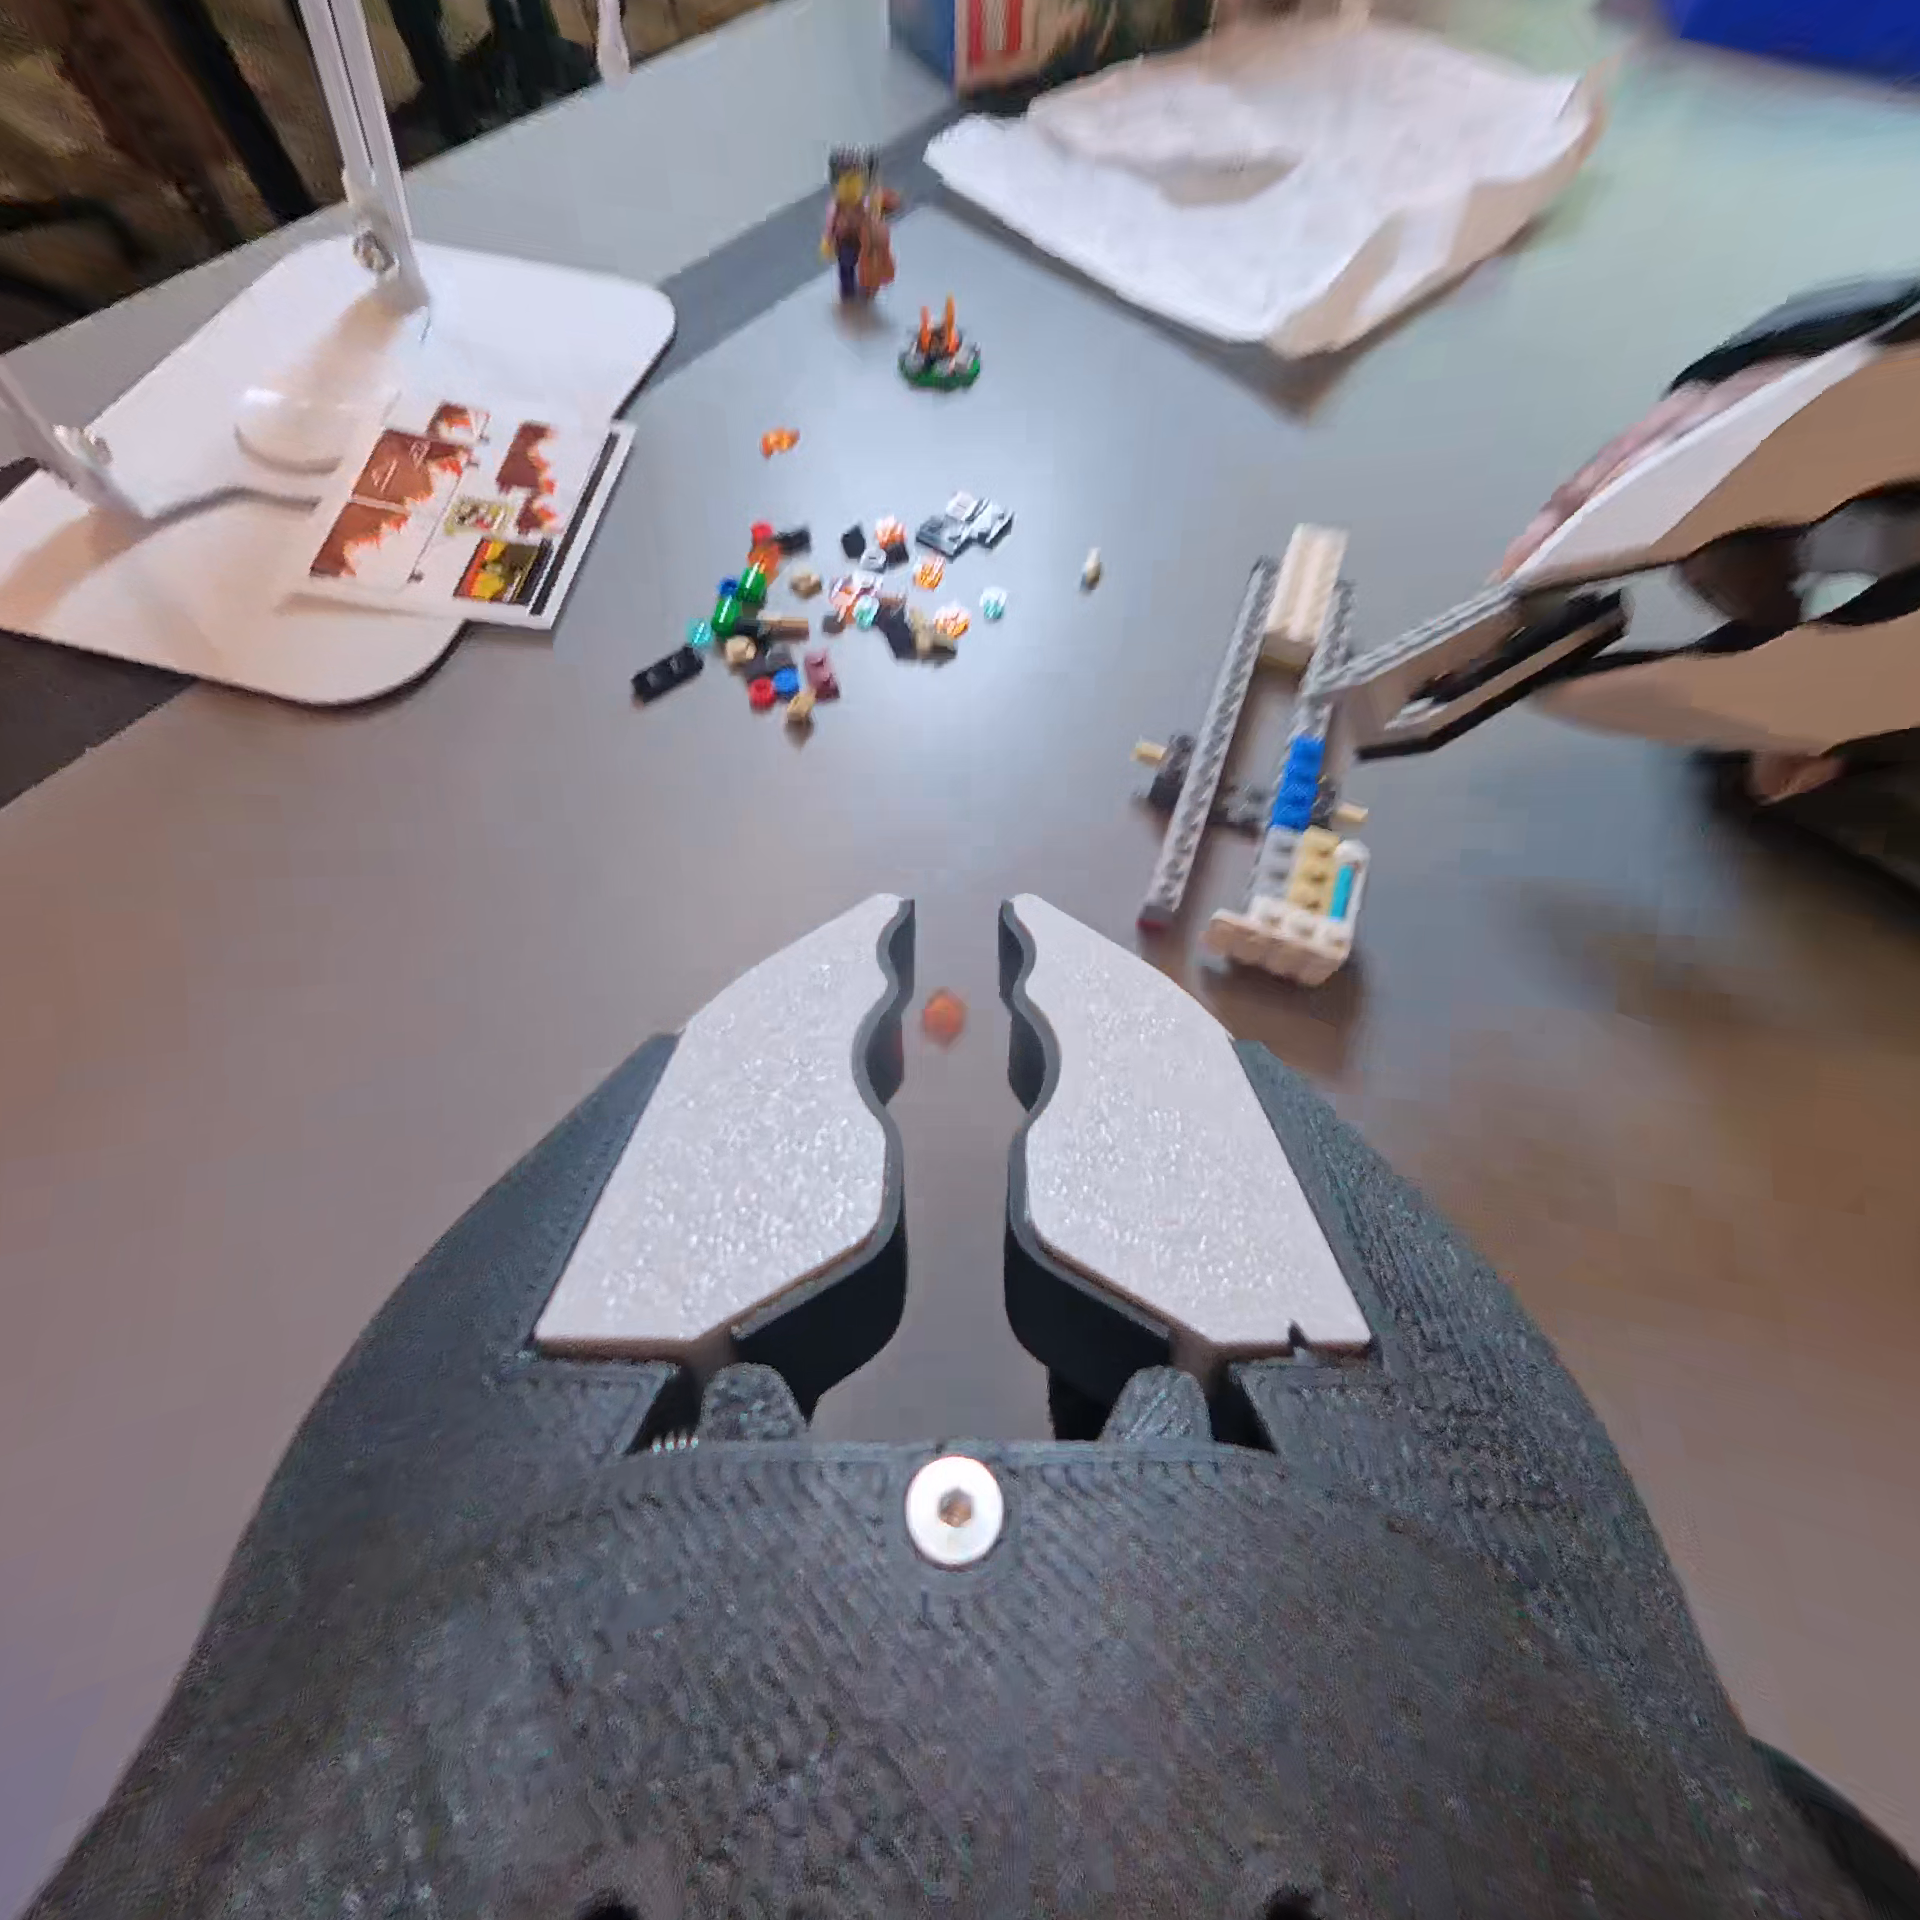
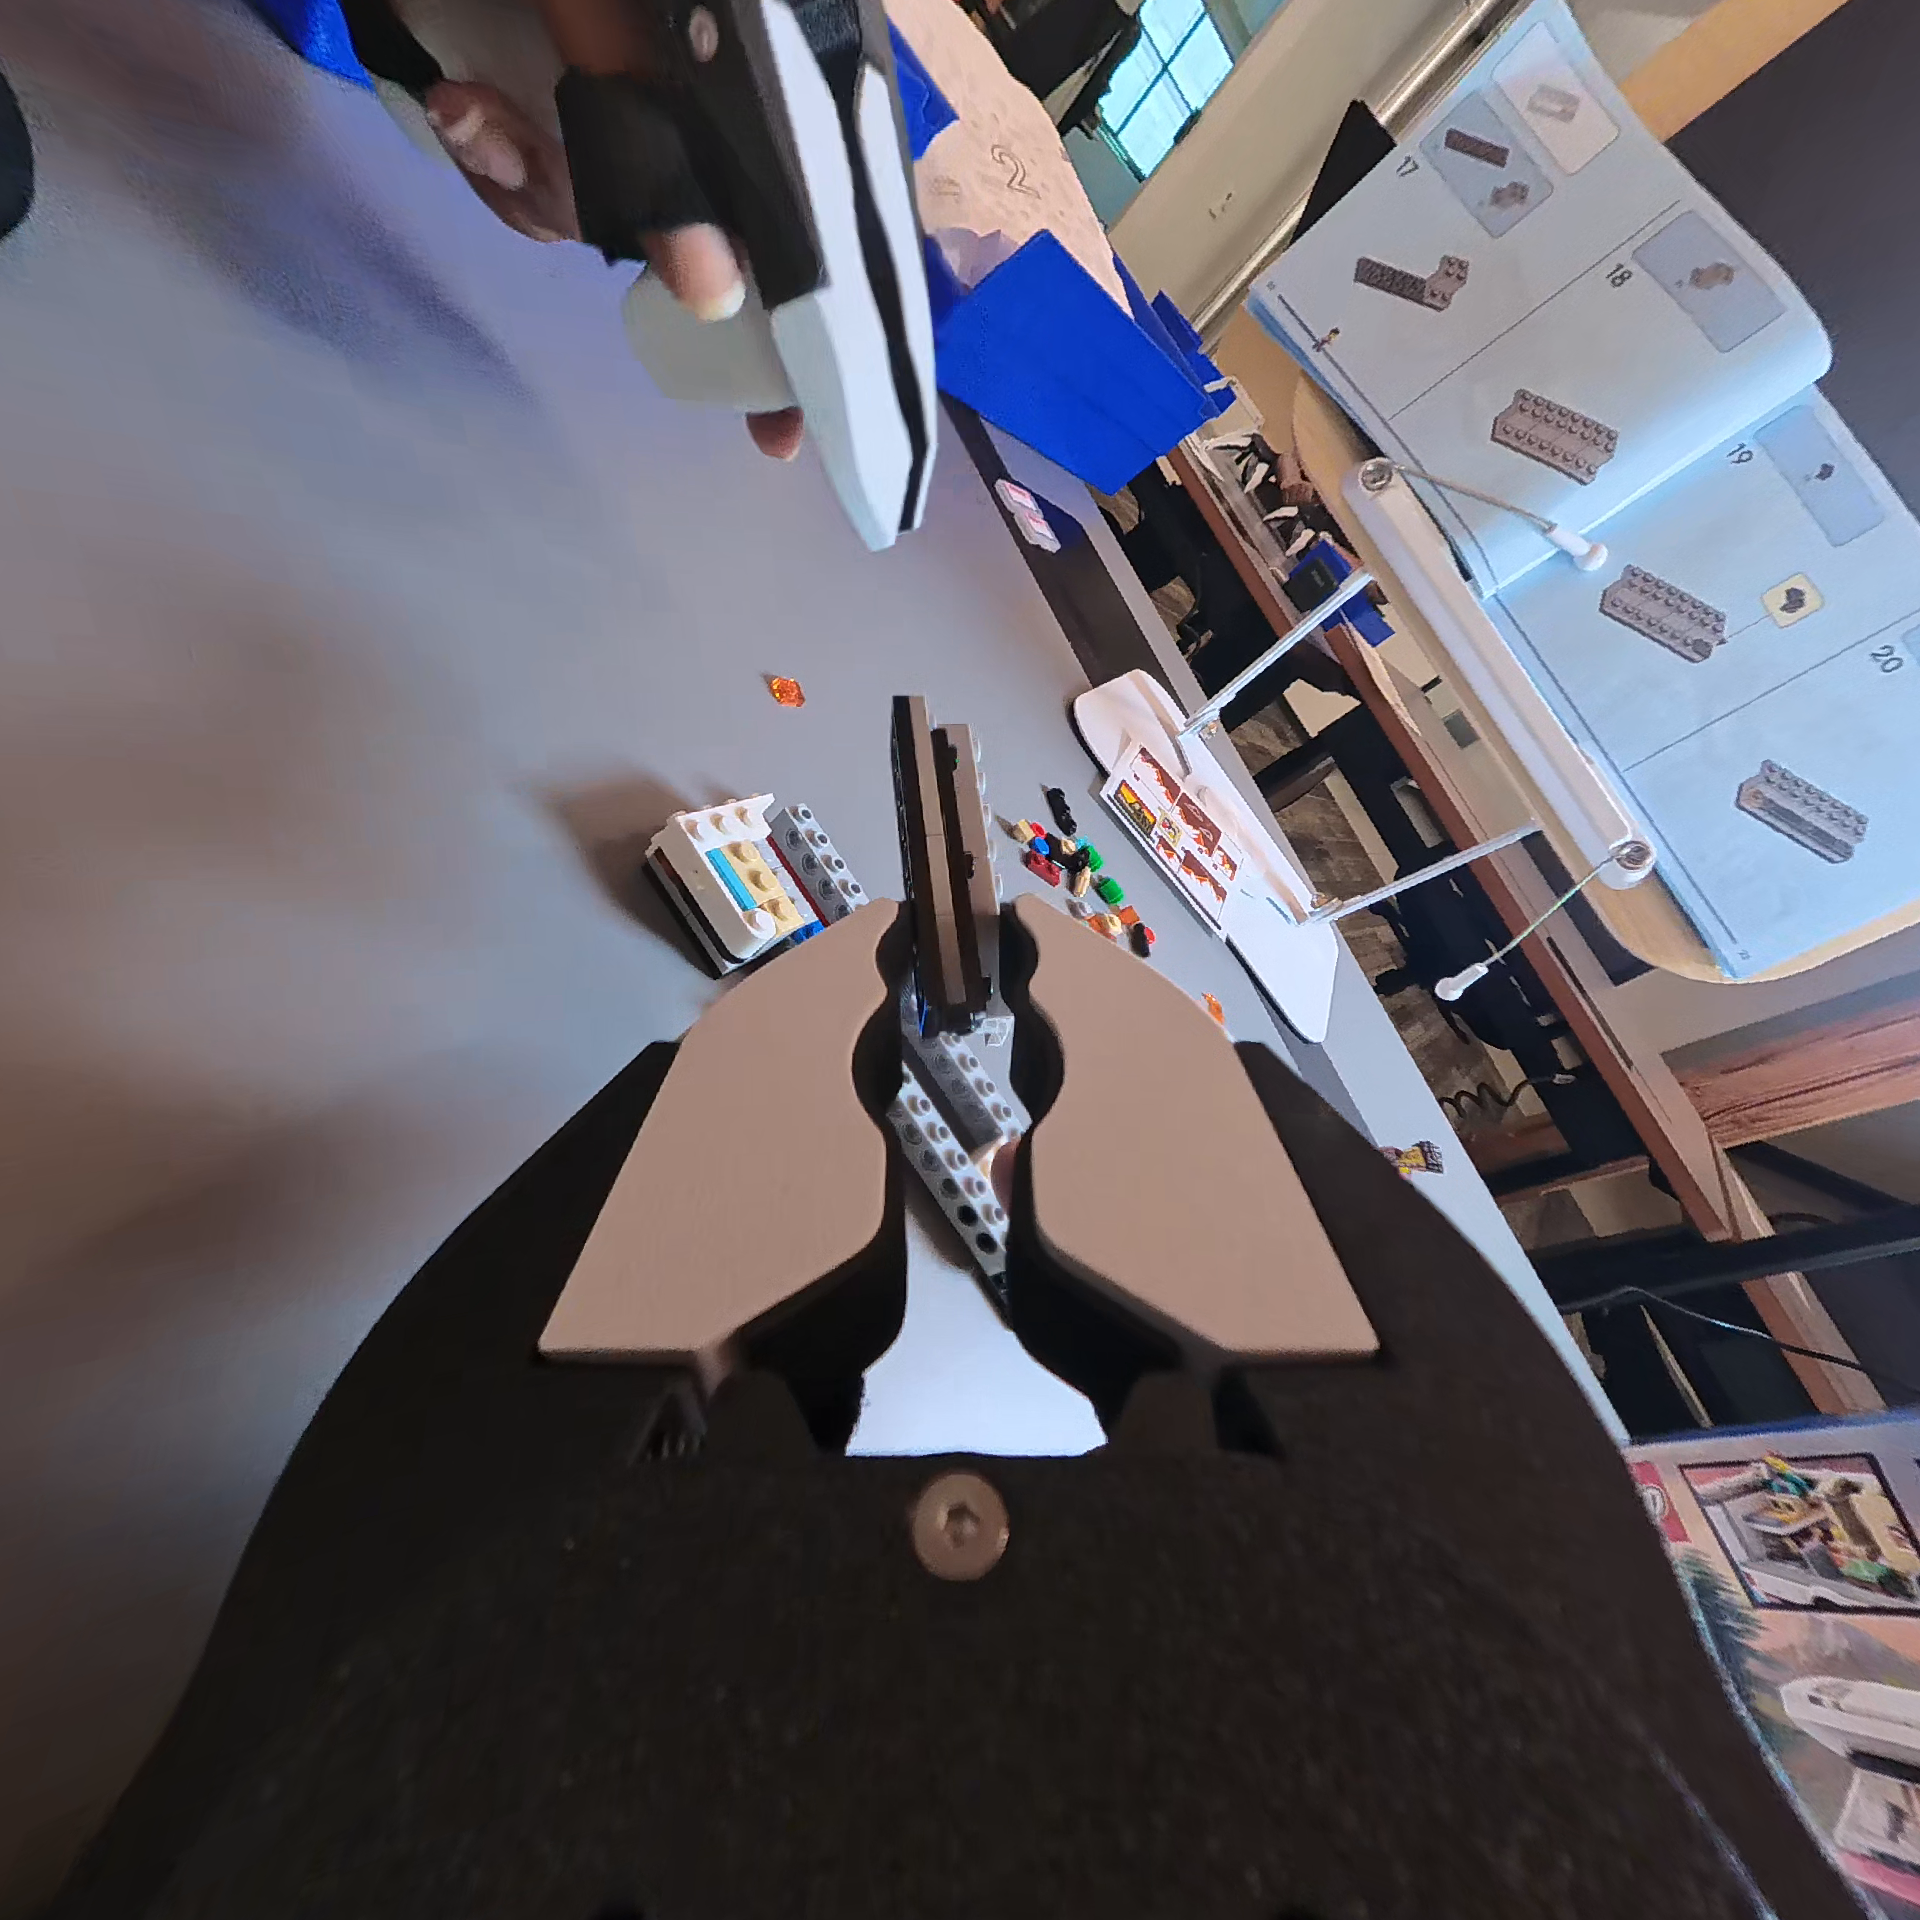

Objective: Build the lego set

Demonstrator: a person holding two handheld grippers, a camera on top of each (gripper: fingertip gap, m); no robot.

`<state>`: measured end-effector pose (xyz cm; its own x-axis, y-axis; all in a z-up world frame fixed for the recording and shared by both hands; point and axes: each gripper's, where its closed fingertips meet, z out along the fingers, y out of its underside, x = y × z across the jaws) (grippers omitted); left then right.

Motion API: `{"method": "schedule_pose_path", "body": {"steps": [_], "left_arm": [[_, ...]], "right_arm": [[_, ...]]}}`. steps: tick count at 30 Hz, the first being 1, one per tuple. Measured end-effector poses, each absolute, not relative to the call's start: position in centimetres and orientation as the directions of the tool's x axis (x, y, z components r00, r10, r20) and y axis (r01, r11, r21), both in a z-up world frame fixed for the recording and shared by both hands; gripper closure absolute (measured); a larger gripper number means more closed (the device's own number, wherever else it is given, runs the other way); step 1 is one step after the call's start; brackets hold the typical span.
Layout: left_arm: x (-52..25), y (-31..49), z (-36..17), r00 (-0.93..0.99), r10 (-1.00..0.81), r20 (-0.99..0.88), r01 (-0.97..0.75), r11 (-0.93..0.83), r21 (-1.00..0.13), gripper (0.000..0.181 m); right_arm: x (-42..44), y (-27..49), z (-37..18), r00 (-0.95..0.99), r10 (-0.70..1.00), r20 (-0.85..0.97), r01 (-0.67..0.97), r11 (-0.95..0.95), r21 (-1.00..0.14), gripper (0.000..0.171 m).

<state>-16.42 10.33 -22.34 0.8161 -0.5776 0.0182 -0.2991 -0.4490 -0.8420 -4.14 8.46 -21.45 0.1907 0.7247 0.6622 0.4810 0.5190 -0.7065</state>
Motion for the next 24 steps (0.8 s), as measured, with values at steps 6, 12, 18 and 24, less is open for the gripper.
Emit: {"method": "schedule_pose_path", "body": {"steps": [6,12,18,24], "left_arm": [[-16.2,9.6,-27.4,0.772,-0.631,-0.073,-0.493,-0.523,-0.696,0.163],[-16.6,10.4,-28.0,0.773,-0.633,-0.039,-0.477,-0.541,-0.693,0.160],[-16.0,10.4,-28.4,0.697,-0.717,-0.031,-0.577,-0.533,-0.619,0.161],[-15.5,9.9,-28.5,0.641,-0.767,0.020,-0.628,-0.539,-0.561,0.172]], "right_arm": [[-4.0,8.6,-21.6,0.183,0.730,0.658,0.491,0.512,-0.705,0.156],[-4.2,8.5,-21.9,0.172,0.751,0.637,0.494,0.494,-0.716,0.156],[-4.3,8.1,-22.1,0.143,0.762,0.632,0.476,0.507,-0.719,0.156],[-4.1,7.5,-22.2,0.062,0.739,0.671,0.410,0.594,-0.692,0.156]]}}
